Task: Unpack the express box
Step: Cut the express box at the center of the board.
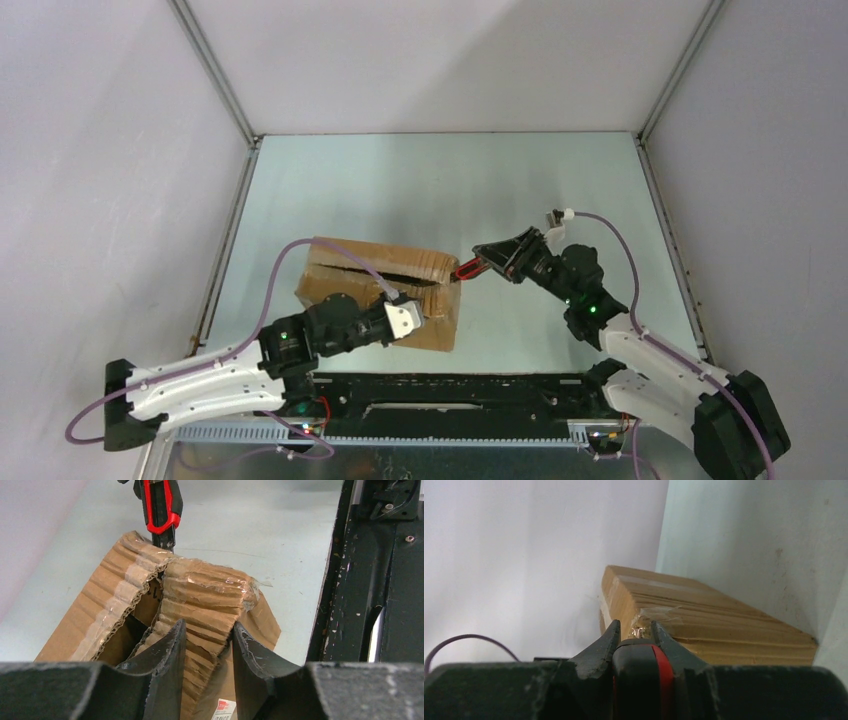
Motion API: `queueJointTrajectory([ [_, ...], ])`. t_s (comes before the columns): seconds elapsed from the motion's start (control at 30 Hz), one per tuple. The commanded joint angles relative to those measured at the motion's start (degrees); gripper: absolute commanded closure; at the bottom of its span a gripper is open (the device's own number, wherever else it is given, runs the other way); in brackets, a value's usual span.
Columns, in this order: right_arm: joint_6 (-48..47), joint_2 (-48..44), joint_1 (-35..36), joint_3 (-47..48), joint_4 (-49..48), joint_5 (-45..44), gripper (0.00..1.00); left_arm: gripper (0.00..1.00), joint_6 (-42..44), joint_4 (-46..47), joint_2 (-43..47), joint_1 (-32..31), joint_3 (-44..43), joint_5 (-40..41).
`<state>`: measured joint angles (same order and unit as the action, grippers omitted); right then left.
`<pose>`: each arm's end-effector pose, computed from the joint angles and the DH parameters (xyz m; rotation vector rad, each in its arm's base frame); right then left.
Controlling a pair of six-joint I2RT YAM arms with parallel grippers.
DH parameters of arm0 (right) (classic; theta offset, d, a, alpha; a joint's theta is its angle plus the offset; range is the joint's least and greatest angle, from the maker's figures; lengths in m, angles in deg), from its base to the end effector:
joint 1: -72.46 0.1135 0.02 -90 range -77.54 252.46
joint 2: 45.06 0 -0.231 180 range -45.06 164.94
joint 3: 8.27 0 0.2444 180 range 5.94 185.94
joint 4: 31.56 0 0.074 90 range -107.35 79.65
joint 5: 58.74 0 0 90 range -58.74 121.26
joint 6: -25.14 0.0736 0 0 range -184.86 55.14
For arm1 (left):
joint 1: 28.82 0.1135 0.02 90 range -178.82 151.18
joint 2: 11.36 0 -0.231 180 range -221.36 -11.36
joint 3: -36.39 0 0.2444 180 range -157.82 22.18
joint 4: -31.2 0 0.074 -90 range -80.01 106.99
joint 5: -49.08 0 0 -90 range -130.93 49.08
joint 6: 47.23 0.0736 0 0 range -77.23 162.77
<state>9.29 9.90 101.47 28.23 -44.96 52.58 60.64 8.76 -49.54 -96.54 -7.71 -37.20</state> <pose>0.2155 0.1501 0.2127 0.4312 1.8990 1.6007 0.0889 -0.2044 0.2396 1.2526 1.4205 -0.5399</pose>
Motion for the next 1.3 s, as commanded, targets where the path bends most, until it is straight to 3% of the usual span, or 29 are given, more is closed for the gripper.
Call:
queueJointTrajectory([
  [0.0, -6.04, -2.82, 10.57, -1.18, 9.77, -0.3, 1.0, 1.0, -1.31, -0.03, -4.54, 3.51, 1.65, 10.09],
  [0.17, -3.68, -2.52, 20.49, -3.06, 8.85, -5.98, 1.0, 1.0, 1.71, 5.84, -9.57, 5.56, 0.33, 7.94],
  [0.43, 0.32, 7.16, 27.56, -3.97, -0.68, -7.98, 1.0, 1.0, 3.33, 9.56, -14.76, 5.79, -1.77, 7.21],
  [0.57, 0.7, 2.69, 22.3, -7.91, -0.37, -5.7, 1.0, 1.0, 0.91, 6.9, -11.44, 8.72, -0.48, 7.58],
  [0.77, -4.5, -10.48, 5.95, -9.9, 13.47, 2.9, 1.0, 1.0, -0.07, 0.25, -4.76, 11.53, 0.93, 8.56],
  [0.93, -7.46, -11.91, -5.23, -9.75, 15.7, 9.92, 1.0, 1.0, -2.09, -1.85, -2.14, 11.56, 2.2, 8.69],
  [1.03, -8.35, -10.63, -4.14, -8.19, 16.23, 9.8, 1.0, 1.0, -1.82, -1.56, -2.21, 11.56, 2.2, 8.36],
  [1.27, -6.49, -7.21, 10.8, -5.58, 14.92, 2.69, 1.0, 1.0, 0.37, 3.24, -7.24, 11.73, 0.64, 7.34],
])
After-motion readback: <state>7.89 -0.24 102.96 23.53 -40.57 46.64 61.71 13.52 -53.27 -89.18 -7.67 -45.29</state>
